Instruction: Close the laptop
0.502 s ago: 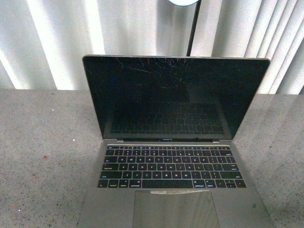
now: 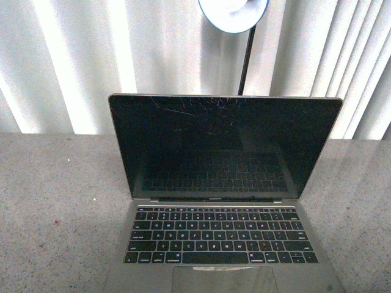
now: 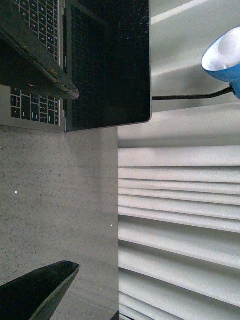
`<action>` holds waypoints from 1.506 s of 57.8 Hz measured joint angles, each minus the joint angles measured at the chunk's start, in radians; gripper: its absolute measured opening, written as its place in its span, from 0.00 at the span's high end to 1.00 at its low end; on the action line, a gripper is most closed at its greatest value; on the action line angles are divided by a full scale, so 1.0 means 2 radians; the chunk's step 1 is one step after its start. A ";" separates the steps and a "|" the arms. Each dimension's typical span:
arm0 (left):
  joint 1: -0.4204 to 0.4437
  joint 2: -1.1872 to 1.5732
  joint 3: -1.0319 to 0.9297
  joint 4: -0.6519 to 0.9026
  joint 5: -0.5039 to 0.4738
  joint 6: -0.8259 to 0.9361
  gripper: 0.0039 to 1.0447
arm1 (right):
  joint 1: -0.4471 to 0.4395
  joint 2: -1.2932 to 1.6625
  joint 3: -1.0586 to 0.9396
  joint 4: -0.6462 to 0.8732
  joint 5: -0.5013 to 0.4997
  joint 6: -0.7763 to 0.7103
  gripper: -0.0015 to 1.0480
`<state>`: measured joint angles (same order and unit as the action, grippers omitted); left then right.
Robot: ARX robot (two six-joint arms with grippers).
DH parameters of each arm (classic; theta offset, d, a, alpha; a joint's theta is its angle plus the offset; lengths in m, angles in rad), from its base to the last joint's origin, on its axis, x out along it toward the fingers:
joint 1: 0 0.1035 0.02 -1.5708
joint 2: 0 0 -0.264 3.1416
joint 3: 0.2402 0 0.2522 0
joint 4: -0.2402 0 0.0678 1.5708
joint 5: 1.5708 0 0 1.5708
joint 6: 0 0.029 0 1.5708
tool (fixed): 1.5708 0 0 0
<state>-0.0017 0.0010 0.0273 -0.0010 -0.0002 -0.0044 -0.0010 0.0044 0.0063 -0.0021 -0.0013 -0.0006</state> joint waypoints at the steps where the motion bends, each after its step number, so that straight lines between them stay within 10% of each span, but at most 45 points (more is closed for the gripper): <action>1: 0.000 0.000 0.000 0.000 0.000 0.000 0.06 | 0.000 0.000 0.000 0.000 0.000 0.000 0.07; 29: 0.000 0.000 0.000 0.000 0.000 0.000 0.06 | 0.000 0.000 0.000 0.000 0.000 0.000 0.07; 36: -0.016 0.080 0.040 -0.088 -0.088 -0.106 0.06 | -0.003 0.035 0.027 -0.067 0.000 0.033 0.07; 43: 0.015 0.177 0.064 0.013 -0.026 -0.155 0.06 | -0.022 0.189 0.086 -0.055 -0.044 0.058 0.07; 58: -0.039 0.459 0.188 0.282 0.054 -0.031 0.06 | 0.013 0.468 0.201 0.185 -0.102 -0.135 0.07; 87: -0.129 0.757 0.433 0.273 0.000 0.107 0.06 | 0.051 0.660 0.379 0.190 -0.157 -0.230 0.14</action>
<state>-0.2592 1.5154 0.8940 0.5453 0.0002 0.2096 0.1009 1.3239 0.7639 0.3782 -0.3157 -0.4610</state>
